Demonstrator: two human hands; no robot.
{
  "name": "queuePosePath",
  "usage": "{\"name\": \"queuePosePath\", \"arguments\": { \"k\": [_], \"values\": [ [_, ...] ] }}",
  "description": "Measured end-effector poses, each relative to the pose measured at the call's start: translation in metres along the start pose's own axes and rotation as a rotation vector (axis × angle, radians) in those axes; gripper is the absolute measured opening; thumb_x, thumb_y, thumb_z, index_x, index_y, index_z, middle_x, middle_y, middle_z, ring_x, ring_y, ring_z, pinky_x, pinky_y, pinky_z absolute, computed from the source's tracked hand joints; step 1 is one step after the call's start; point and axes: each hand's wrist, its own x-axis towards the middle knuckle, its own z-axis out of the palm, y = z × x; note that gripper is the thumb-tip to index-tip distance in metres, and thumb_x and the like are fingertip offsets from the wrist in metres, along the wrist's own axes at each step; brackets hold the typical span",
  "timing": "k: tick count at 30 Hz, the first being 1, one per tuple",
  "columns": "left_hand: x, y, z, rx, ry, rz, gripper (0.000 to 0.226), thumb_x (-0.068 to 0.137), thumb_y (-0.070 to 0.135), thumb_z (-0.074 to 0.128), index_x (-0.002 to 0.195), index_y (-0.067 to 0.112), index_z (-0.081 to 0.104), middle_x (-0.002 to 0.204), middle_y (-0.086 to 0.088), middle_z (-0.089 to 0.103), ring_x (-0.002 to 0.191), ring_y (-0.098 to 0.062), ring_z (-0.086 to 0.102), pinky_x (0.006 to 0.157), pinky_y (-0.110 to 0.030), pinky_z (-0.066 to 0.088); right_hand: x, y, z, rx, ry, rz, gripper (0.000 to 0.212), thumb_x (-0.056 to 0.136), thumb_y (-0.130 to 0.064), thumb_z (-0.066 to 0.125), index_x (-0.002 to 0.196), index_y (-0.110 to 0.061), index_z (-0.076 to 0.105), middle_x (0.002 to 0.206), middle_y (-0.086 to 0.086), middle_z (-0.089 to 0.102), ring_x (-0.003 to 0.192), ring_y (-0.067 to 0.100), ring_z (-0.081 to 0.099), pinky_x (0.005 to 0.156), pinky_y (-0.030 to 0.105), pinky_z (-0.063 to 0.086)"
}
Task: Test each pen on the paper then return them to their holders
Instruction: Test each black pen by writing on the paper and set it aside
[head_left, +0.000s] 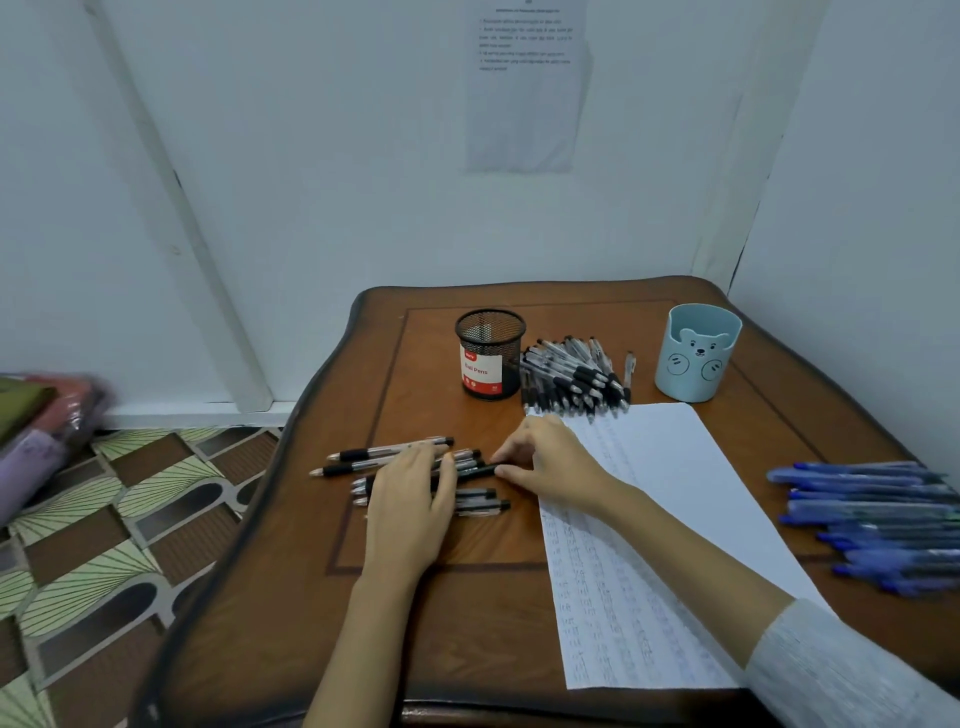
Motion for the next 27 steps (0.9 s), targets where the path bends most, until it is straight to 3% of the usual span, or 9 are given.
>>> {"name": "queuePosePath", "arguments": {
  "k": [4, 9, 13, 15, 18, 21, 23, 25, 27],
  "values": [
    [-0.001, 0.002, -0.002, -0.065, 0.021, 0.003, 0.026, 0.100, 0.025, 0.043, 0.108, 0.015, 0.066, 0.103, 0.005, 0.066, 0.097, -0.006, 0.056, 0.089, -0.022, 0.040, -0.011, -0.002, -0.017, 0.568, 0.036, 0.105, 0.008, 0.089, -0.020, 0.068, 0.093, -0.015, 0.073, 0.089, -0.005, 0.069, 0.079, 0.001, 0.060, 0.066, 0.010, 0.046],
    [-0.003, 0.007, -0.005, -0.062, -0.002, 0.020, 0.041, 0.096, 0.035, 0.036, 0.111, 0.013, 0.067, 0.108, 0.002, 0.067, 0.104, -0.011, 0.058, 0.092, -0.021, 0.036, -0.019, 0.006, -0.033, 1.234, 0.316, 0.333, 0.014, 0.102, -0.017, 0.044, 0.095, -0.007, 0.049, 0.086, 0.018, 0.071, 0.059, 0.016, 0.055, 0.055, 0.023, 0.046],
    [-0.003, 0.016, -0.005, -0.026, -0.028, 0.065, 0.036, 0.094, 0.033, 0.041, 0.108, 0.013, 0.068, 0.107, 0.000, 0.069, 0.105, -0.013, 0.060, 0.092, -0.021, 0.033, -0.028, 0.016, -0.047, 1.612, 0.436, 0.486, 0.018, 0.091, 0.000, 0.058, 0.077, -0.008, 0.050, 0.059, 0.003, 0.052, 0.036, 0.004, 0.033, 0.035, 0.013, 0.026],
    [-0.005, 0.024, -0.003, -0.037, -0.053, 0.079, 0.032, 0.096, 0.031, 0.044, 0.110, 0.014, 0.067, 0.110, 0.001, 0.068, 0.107, -0.012, 0.058, 0.093, -0.020, 0.031, -0.037, 0.022, -0.050, 1.767, 0.420, 0.534, 0.028, 0.091, 0.006, 0.051, 0.072, -0.013, 0.042, 0.046, -0.003, 0.039, 0.030, 0.005, 0.023, 0.031, 0.014, 0.018],
    [-0.011, 0.042, 0.004, -0.074, -0.089, 0.134, 0.024, 0.096, 0.024, 0.051, 0.112, 0.015, 0.066, 0.113, 0.004, 0.066, 0.107, -0.009, 0.056, 0.093, -0.018, 0.032, -0.055, 0.029, -0.050, 2.045, 0.382, 0.530, 0.031, 0.089, 0.006, 0.040, 0.071, -0.018, 0.032, 0.043, -0.005, 0.024, 0.028, 0.007, 0.021, 0.028, 0.017, 0.018],
    [-0.023, 0.062, 0.015, -0.081, -0.174, 0.209, 0.023, 0.096, 0.027, 0.050, 0.111, 0.017, 0.065, 0.116, 0.008, 0.064, 0.110, -0.007, 0.054, 0.092, -0.017, 0.033, -0.075, 0.031, -0.055, 2.091, 0.321, 0.464, 0.016, 0.074, 0.002, 0.050, 0.087, -0.007, 0.052, 0.043, -0.004, 0.027, 0.030, 0.006, 0.026, 0.029, 0.015, 0.025],
    [-0.031, 0.072, 0.024, -0.073, -0.225, 0.249, 0.027, 0.096, 0.031, 0.049, 0.118, 0.019, 0.062, 0.121, 0.008, 0.061, 0.115, -0.006, 0.051, 0.095, -0.017, 0.029, -0.090, 0.032, -0.059, 1.951, 0.267, 0.460, 0.032, 0.087, -0.014, 0.044, 0.111, 0.001, 0.060, 0.046, -0.002, 0.034, 0.035, 0.006, 0.035, 0.032, 0.014, 0.032],
    [-0.039, 0.081, 0.030, -0.083, -0.267, 0.286, 0.029, 0.096, 0.031, 0.049, 0.120, 0.019, 0.060, 0.122, 0.006, 0.061, 0.115, -0.008, 0.050, 0.097, -0.018, 0.029, -0.105, 0.034, -0.062, 1.767, 0.250, 0.475, 0.051, 0.102, -0.036, 0.032, 0.108, 0.003, 0.065, 0.052, 0.004, 0.051, 0.041, 0.010, 0.049, 0.037, 0.016, 0.041],
    [-0.046, 0.089, 0.036, -0.079, -0.308, 0.325, 0.031, 0.095, 0.031, 0.048, 0.120, 0.018, 0.059, 0.119, 0.005, 0.061, 0.113, -0.009, 0.050, 0.094, -0.019, 0.030, -0.117, 0.033, -0.064, 1.589, 0.274, 0.487, 0.055, 0.100, -0.045, 0.040, 0.095, 0.002, 0.069, 0.062, 0.009, 0.063, 0.046, 0.013, 0.056, 0.042, 0.017, 0.047]
  ]
}}
